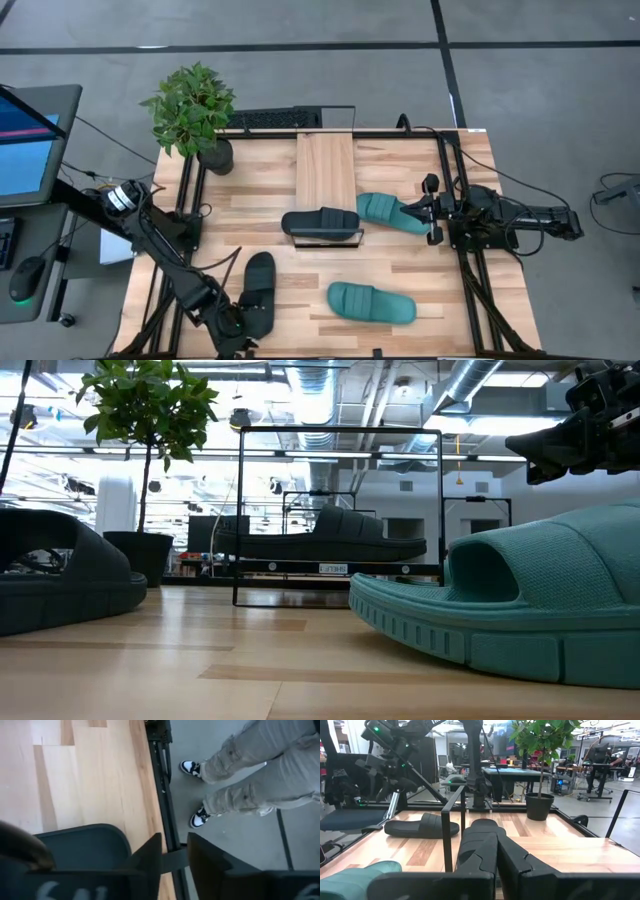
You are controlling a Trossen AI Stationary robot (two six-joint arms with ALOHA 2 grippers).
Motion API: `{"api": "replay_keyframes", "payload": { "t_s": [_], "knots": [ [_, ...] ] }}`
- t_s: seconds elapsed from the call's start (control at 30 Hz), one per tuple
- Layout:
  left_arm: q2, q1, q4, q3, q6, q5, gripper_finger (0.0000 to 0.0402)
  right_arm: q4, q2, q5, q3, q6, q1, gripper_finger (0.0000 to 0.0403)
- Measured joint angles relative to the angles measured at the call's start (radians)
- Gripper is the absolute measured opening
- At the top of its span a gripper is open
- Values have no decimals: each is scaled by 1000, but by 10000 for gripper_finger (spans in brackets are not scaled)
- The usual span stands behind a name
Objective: Pick and place slides into the shelf
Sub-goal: Put the black slide on the shelf
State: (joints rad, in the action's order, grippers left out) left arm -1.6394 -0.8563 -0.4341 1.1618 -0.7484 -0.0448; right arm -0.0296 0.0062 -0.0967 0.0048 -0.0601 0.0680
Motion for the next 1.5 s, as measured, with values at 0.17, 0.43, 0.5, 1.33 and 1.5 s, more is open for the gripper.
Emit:
{"api": "replay_keyframes", "payload": {
  "t_s": [0.17, 0.43, 0.5, 1.33, 1.5],
  "knots": [
    [0, 0, -5, 0, 54, -10, 124, 0, 0, 0, 0, 0, 0, 0],
    [0, 0, -68, 0, 52, -13, 160, 0, 0, 0, 0, 0, 0, 0],
    [0, 0, -77, 0, 36, -13, 162, 0, 0, 0, 0, 0, 0, 0],
    [-151, 26, -67, 1, -33, 83, 163, 0, 0, 0, 0, 0, 0, 0],
    [-161, 31, -72, 1, -47, 17, 163, 0, 0, 0, 0, 0, 0, 0]
  ]
}}
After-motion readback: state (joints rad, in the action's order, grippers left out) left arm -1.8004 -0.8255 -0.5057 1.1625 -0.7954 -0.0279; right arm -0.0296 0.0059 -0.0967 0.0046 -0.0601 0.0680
